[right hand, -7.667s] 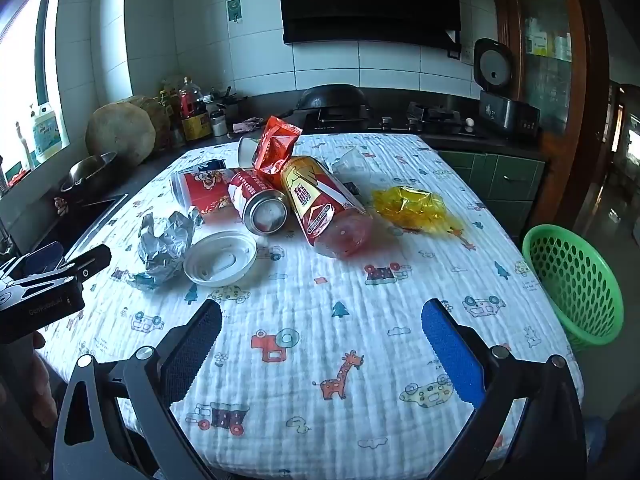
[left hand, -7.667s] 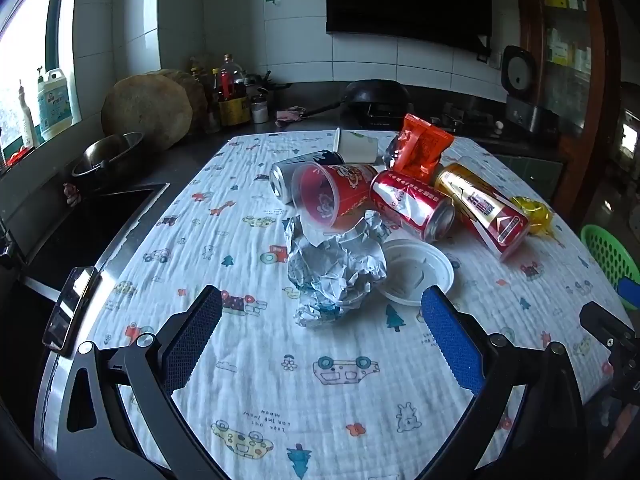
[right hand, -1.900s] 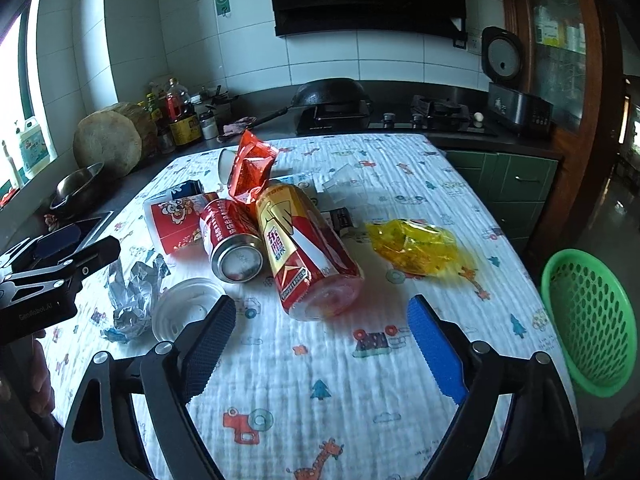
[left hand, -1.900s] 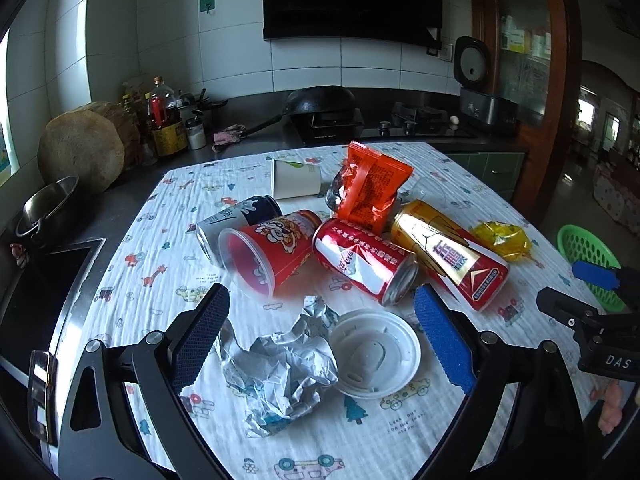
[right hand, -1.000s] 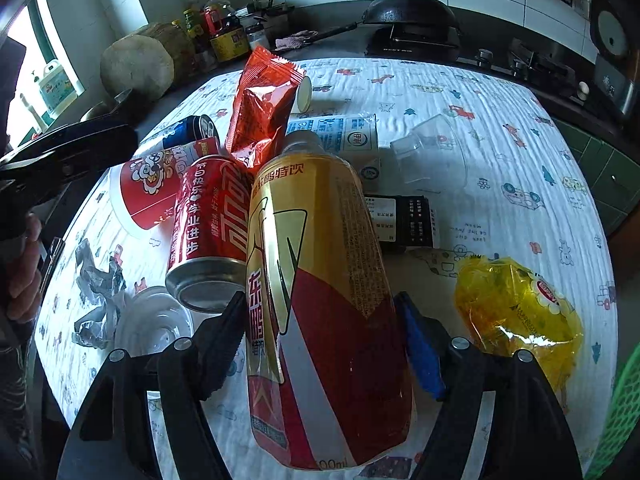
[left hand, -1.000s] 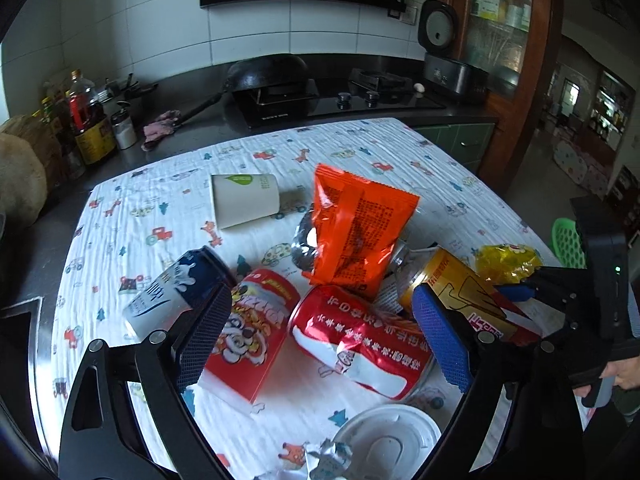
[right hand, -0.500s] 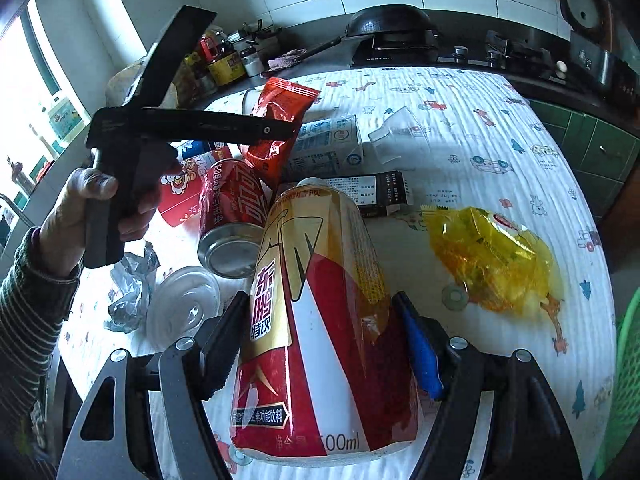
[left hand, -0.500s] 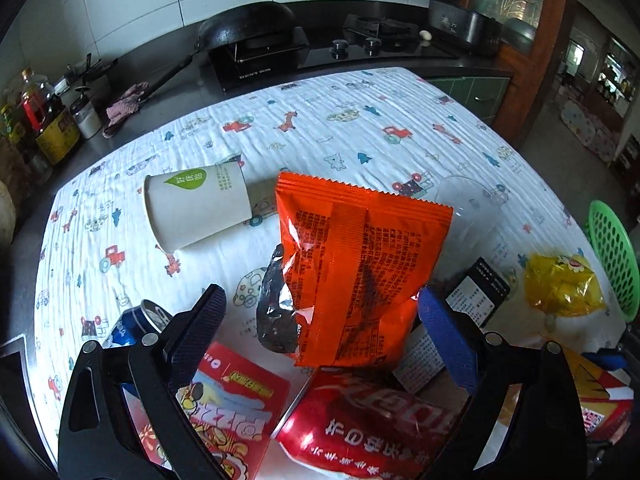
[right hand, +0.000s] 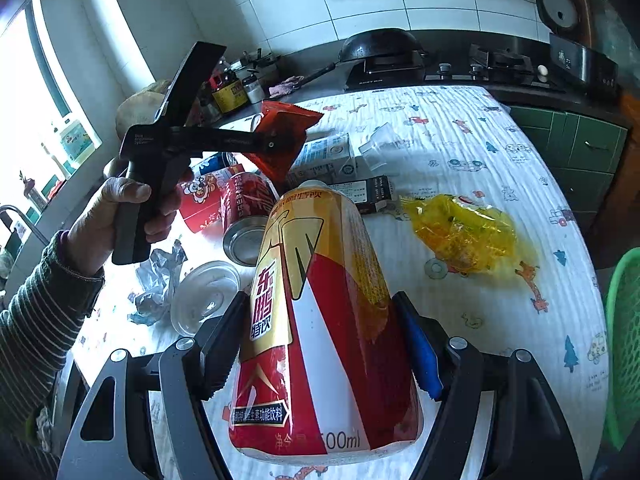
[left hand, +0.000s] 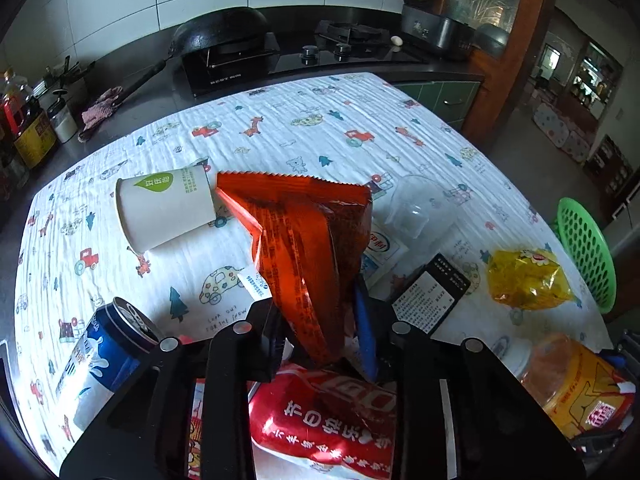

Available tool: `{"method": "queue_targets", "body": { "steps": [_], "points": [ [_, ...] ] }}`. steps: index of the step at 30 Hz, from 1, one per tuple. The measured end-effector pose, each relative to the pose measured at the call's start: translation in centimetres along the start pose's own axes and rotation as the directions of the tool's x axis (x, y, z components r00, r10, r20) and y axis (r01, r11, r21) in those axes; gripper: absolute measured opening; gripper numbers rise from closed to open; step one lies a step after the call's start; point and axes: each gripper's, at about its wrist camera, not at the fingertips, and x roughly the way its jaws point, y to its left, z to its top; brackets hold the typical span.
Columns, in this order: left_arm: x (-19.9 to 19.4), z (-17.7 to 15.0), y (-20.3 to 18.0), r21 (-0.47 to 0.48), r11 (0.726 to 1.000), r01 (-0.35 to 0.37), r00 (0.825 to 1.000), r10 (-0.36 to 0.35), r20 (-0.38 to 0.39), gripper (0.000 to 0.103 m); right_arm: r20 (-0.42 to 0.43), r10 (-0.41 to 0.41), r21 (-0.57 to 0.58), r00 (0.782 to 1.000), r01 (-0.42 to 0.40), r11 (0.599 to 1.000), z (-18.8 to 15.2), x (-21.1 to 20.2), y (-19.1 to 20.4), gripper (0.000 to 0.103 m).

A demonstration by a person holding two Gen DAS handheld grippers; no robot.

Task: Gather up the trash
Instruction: 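Grasp the gold-and-red drink bottle with the right tool while the left tool grasps the orange snack bag, then drop the bottle into the green basket with the right tool while the left tool drops the orange bag in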

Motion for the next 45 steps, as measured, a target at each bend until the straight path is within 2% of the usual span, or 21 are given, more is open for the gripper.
{"method": "queue_targets", "body": {
  "steps": [5,7,9,11,14,17,23,26,32,39,41,42,44,45],
  "points": [
    [-3.6,0.2,-1.7,0.023,1.0,0.013,0.998,-0.015,0.067,0.028,0.076,-0.048,0.064,0.996,0.043,0.997,0.0,-3.6,-2.4,0.07],
    [-4.9,0.4,-2.7,0.03,0.999,0.043,0.995,-0.045,0.086,0.028,0.098,-0.102,0.103,0.99,0.092,0.99,-0.1,-5.2,-4.5,0.07],
    [-6.0,0.6,-4.4,0.061,0.996,0.064,0.992,-0.071,0.106,0.028,0.11,-0.19,0.15,0.976,0.173,0.973,-0.3,-6.9,-7.1,0.07],
    [-6.7,0.8,-6.7,0.099,0.991,0.093,0.987,-0.105,0.122,0.028,0.107,-0.285,0.202,0.952,0.26,0.944,-0.8,-8.5,-10.2,0.07],
    [-7.2,1.2,-10.7,0.154,0.977,0.149,0.976,-0.17,0.135,0.027,0.06,-0.44,0.261,0.896,0.412,0.873,-1.7,-10.2,-15.1,0.07],
    [-6.7,1.7,-15.2,0.203,0.957,0.207,0.963,-0.236,0.13,0.027,-0.021,-0.536,0.292,0.844,0.518,0.804,-2.8,-10.6,-20.1,0.07],
    [-3.5,2.9,-23.2,0.255,0.915,0.313,0.937,-0.341,0.073,0.027,-0.178,-0.547,0.335,0.818,0.573,0.748,-5.6,-8.7,-27.9,0.07],
    [-1.4,3.2,-27.2,0.288,0.895,0.34,0.93,-0.365,0.035,0.027,-0.208,-0.518,0.371,0.83,0.557,0.743,-7.0,-8.2,-30.5,0.07],
    [2.9,3.7,-33.8,0.319,0.857,0.404,0.911,-0.409,-0.055,0.027,-0.178,-0.506,0.418,0.844,0.53,0.738,-8.6,-8.9,-32.4,0.07],
    [6.7,2.9,-39.3,0.329,0.826,0.458,0.889,-0.439,-0.134,0.028,-0.094,-0.558,0.407,0.824,0.544,0.734,-8.9,-12.6,-30.4,0.071],
    [7.7,2.5,-40.7,0.327,0.821,0.468,0.884,-0.442,-0.154,0.031,-0.065,-0.59,0.394,0.805,0.563,0.726,-9.2,-14.3,-29.1,0.073],
    [7.9,2.2,-41.1,0.326,0.818,0.474,0.881,-0.445,-0.163,0.033,-0.052,-0.603,0.389,0.796,0.573,0.722,-9.3,-15.1,-28.5,0.074],
    [8.4,1.8,-42.1,0.33,0.81,0.485,0.874,-0.452,-0.177,0.046,-0.025,-0.619,0.388,0.785,0.578,0.718,-9.6,-16.5,-27.6,0.074],
    [8.5,1.4,-42.4,0.331,0.813,0.479,0.878,-0.445,-0.177,0.062,-0.013,-0.625,0.391,0.781,0.579,0.715,-9.8,-17.1,-27.2,0.074]
  ]
}}
